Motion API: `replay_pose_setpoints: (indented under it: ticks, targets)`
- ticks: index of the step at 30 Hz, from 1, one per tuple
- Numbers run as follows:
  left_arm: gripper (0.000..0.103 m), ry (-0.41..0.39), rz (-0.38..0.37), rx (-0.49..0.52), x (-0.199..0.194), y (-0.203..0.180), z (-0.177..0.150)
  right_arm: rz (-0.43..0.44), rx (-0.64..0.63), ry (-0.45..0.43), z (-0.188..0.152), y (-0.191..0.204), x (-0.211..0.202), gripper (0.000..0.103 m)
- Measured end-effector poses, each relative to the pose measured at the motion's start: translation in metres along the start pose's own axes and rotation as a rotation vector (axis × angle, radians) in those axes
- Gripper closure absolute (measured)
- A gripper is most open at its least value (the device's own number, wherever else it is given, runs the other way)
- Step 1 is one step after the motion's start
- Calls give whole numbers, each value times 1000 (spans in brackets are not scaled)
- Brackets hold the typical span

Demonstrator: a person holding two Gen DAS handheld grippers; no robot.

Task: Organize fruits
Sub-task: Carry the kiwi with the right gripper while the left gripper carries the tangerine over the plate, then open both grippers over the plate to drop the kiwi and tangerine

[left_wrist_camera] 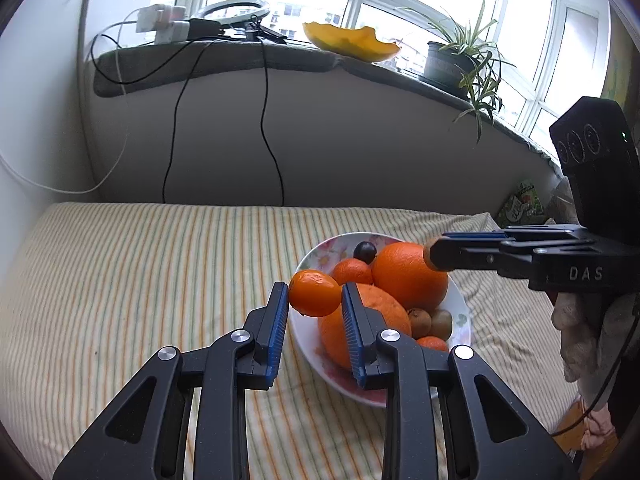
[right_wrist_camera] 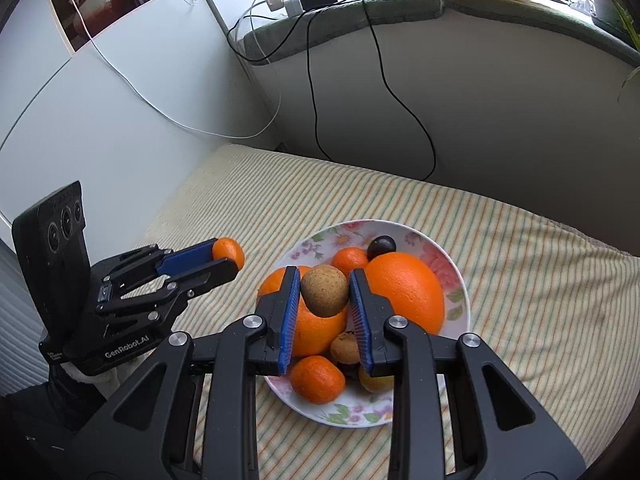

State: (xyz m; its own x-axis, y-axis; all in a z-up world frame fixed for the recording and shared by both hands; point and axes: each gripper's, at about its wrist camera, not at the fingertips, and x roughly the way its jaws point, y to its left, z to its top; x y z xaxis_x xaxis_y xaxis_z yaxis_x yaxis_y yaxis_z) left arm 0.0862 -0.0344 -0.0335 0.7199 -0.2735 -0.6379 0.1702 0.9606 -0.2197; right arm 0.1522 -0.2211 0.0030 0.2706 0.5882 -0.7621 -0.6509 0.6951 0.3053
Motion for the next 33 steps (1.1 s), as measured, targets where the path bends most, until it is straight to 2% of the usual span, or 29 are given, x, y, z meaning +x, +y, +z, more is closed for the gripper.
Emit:
replay_pose_setpoints:
  ticks: [15, 33]
  targets:
    - [78, 35, -15, 6, 35, -5, 19, 2, 1, 16, -9, -6, 7, 77]
    - [77, 53, -27, 9, 43, -6, 23, -8, -25, 22, -13, 1, 12, 76]
